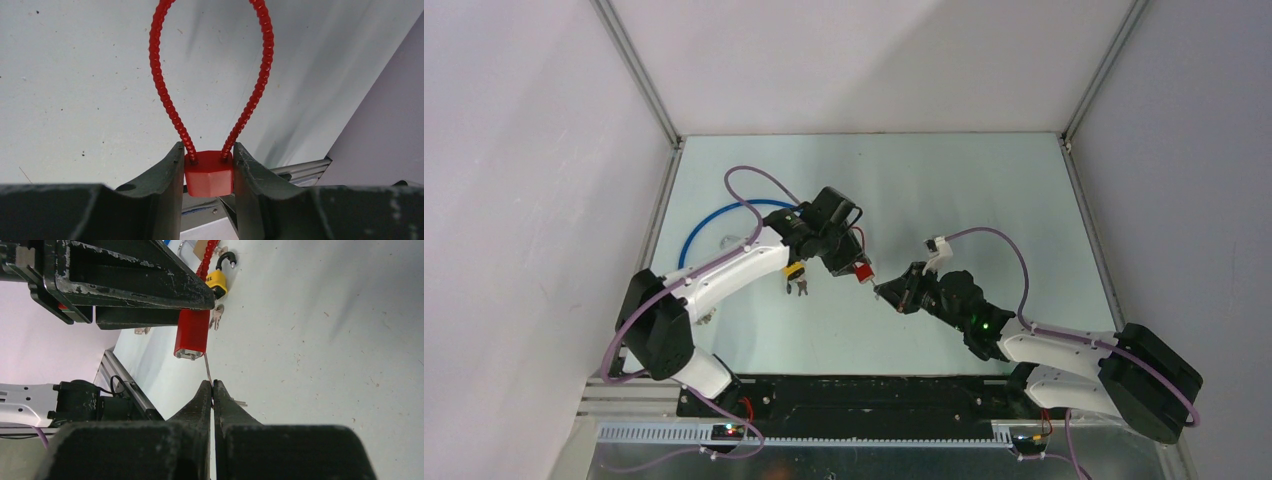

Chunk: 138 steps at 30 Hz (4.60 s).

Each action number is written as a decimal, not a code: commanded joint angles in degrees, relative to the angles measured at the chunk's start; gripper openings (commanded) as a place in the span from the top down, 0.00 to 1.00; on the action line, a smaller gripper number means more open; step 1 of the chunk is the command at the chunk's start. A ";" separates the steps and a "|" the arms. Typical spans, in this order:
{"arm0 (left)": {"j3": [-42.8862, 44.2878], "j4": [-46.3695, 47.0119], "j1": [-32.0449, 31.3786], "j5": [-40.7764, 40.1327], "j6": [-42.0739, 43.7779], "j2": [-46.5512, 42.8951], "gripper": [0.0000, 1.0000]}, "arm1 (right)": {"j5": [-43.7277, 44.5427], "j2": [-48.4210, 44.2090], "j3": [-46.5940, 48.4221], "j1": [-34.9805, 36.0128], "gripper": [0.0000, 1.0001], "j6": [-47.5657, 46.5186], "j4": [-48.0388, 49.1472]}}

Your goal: Unlock with the key

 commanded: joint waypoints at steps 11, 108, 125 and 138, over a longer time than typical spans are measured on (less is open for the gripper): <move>0.13 1.64 0.19 0.58 -1.14 -2.18 1.00 | -0.97 -1.62 2.29 0.68 1.00 -2.97 3.43; -3.46 1.52 6.07 -3.83 0.60 21.78 0.39 | 0.79 -8.05 1.74 -1.99 1.00 -6.93 -11.25; -5.85 1.43 6.99 0.69 -1.52 15.52 1.00 | -2.06 -5.79 1.75 -1.69 1.00 -6.83 -9.29; -7.88 5.43 7.51 5.70 -4.61 2.01 1.00 | -4.98 -3.95 1.76 -1.17 1.00 -4.57 -6.59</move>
